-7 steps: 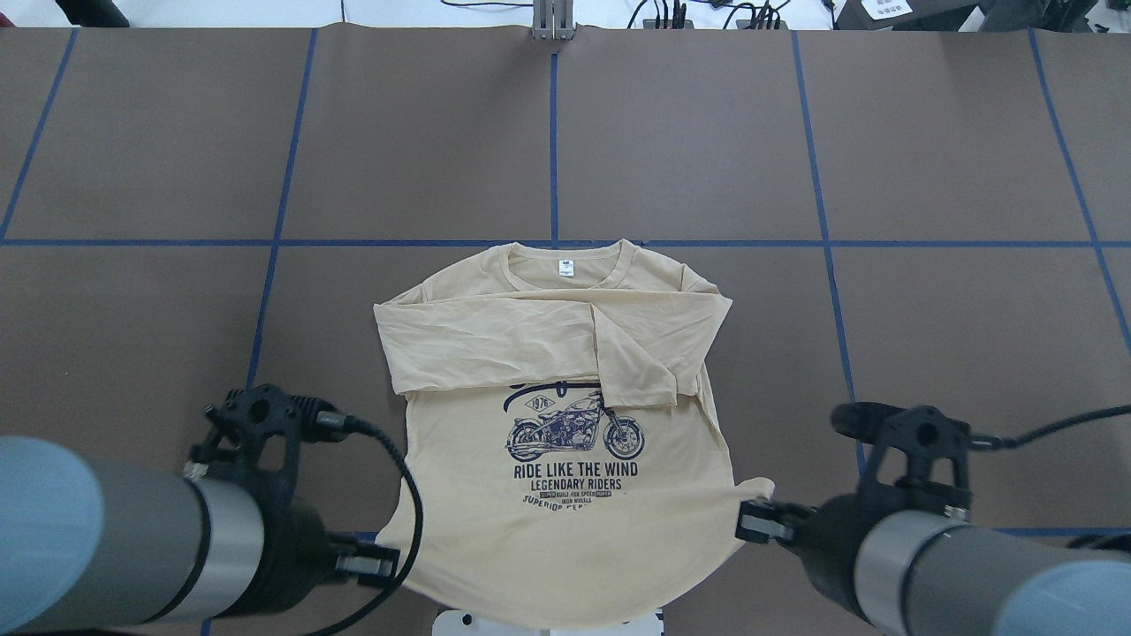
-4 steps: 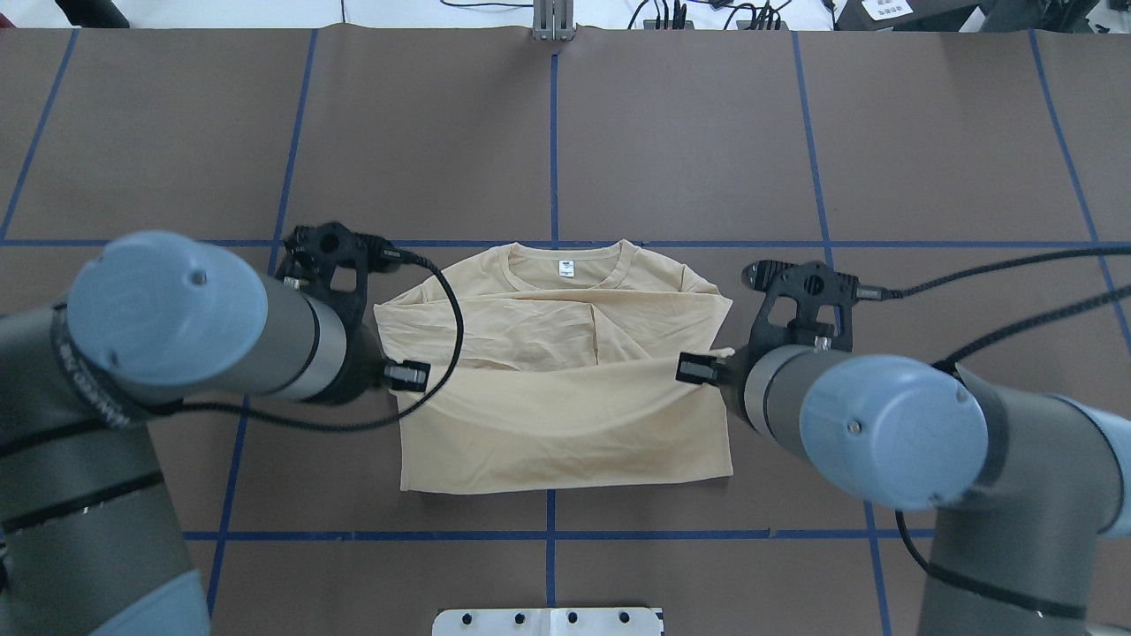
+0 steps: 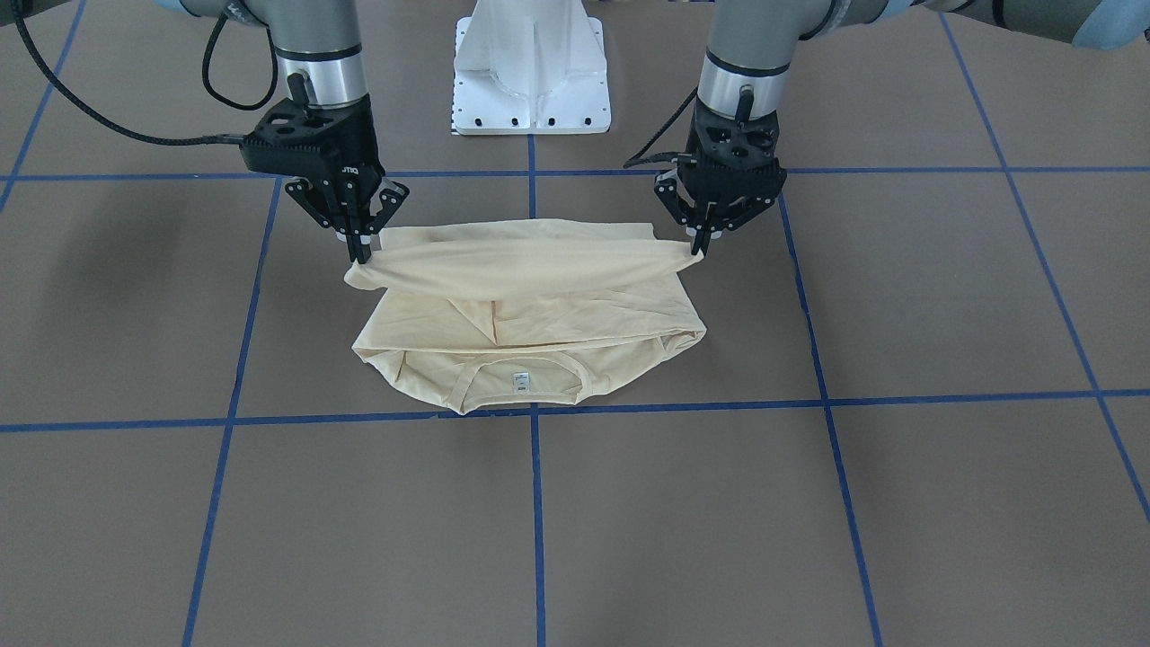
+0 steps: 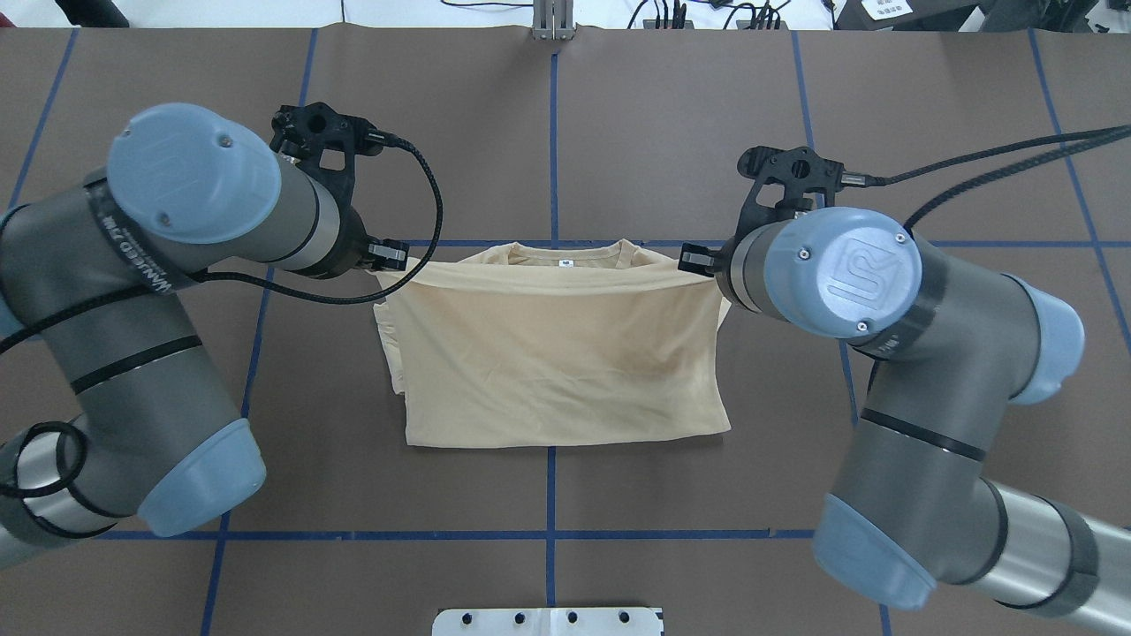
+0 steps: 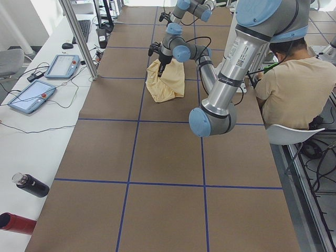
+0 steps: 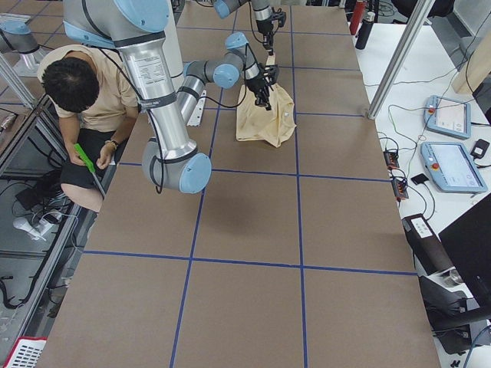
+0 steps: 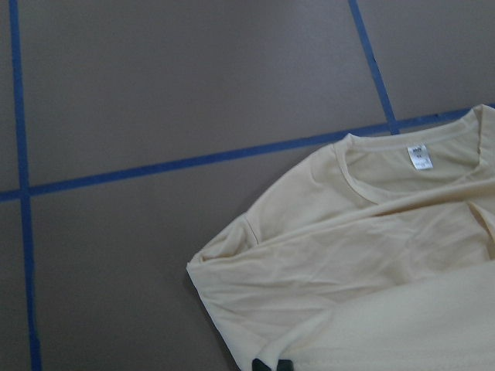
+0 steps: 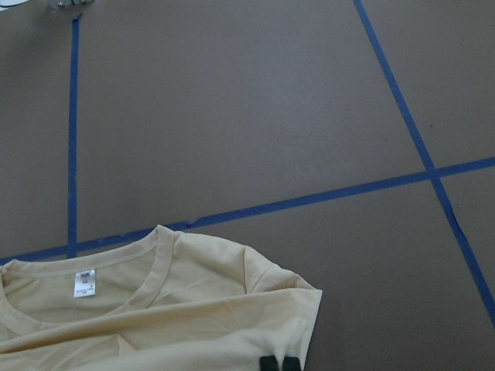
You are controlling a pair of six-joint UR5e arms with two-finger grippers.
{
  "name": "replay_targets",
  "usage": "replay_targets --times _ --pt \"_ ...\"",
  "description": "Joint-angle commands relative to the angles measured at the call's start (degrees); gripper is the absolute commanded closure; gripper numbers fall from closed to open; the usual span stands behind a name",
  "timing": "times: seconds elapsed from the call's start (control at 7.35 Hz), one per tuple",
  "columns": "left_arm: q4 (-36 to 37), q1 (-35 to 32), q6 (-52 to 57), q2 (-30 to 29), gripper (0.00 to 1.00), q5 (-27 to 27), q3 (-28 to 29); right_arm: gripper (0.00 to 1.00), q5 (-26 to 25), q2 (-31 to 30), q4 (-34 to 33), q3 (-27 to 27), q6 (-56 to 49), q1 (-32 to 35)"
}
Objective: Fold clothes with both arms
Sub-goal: 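Fold the hem with both grippers toward the collar, farther from the robot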
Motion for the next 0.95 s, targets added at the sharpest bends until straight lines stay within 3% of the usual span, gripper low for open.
replay_targets --times 0.0,0.14,0.41,0.54,0.68,0.82 --pt "-10.44 -0.11 0.09 -0.68 1.0 1.39 10.93 1.0 -0.19 2.87 5.99 -9.37 -0.31 1.12" --pt "-13.8 -0.02 0.18 -0.85 1.0 1.47 14.29 1.0 -0.19 2.96 11.71 -14.28 -0.4 1.65" --pt "-18.38 -0.02 0.44 -1.12 1.0 1.56 19.58 1.0 -0.28 3.05 15.27 -19.06 -2.05 2.61" --pt "-19.01 -0.11 2.09 -1.03 0.63 1.48 19.86 0.65 0.07 3.75 16.15 -20.12 -2.68 3.66" --pt "-20.67 -0.37 5.68 -0.42 0.01 1.48 19.08 0.01 0.68 5.06 16.16 -20.66 -3.55 4.54" --pt "-22.17 -0.63 6.76 1.32 0.0 0.69 16.2 0.0 8.87 5.42 16.16 -20.23 -4.78 7.07"
